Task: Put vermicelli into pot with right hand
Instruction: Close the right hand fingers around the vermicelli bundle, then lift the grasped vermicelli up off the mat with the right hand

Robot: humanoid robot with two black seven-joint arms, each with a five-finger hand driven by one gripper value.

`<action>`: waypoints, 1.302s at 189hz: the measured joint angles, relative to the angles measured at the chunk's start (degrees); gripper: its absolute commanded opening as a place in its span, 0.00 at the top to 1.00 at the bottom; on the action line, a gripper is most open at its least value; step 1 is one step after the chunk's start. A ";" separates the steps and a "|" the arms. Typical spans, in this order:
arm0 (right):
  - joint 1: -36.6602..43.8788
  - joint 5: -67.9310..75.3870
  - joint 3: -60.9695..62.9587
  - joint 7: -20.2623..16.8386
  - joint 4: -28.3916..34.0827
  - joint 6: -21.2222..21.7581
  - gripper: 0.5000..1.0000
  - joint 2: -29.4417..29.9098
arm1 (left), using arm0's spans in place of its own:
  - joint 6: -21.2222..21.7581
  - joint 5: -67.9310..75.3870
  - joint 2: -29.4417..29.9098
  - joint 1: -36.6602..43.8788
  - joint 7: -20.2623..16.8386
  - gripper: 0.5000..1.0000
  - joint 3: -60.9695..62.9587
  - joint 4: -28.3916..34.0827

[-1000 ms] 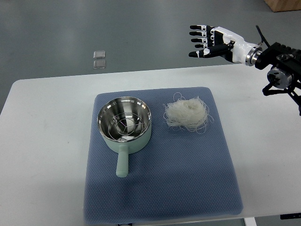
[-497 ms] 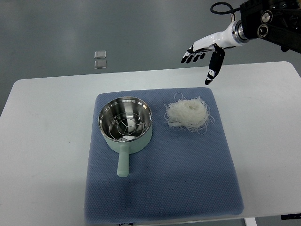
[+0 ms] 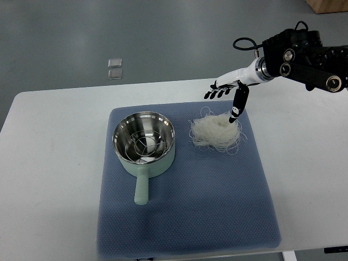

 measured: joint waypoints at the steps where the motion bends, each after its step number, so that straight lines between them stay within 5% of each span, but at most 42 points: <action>1: -0.12 -0.02 0.00 0.00 -0.06 -0.09 0.14 0.07 | 0.00 -0.01 0.00 0.00 0.00 0.00 0.00 -0.01; 148: -8.85 -2.76 -0.10 0.42 -5.51 -5.76 0.19 5.64 | 0.03 -0.15 0.00 0.09 0.01 0.00 -0.10 0.09; 168: -9.62 -2.80 -0.10 0.58 -5.70 -7.31 0.47 5.88 | 0.03 -0.14 0.00 0.09 0.02 0.00 -0.10 0.11; 188: -10.29 -2.80 -0.09 0.68 -5.74 -8.43 0.99 5.97 | 0.03 -0.13 0.00 0.10 0.01 0.00 -0.10 0.11; 246: -9.56 -2.28 0.09 0.62 -5.10 -7.98 1.00 4.42 | 0.03 -0.13 0.00 0.10 0.01 0.00 -0.10 0.13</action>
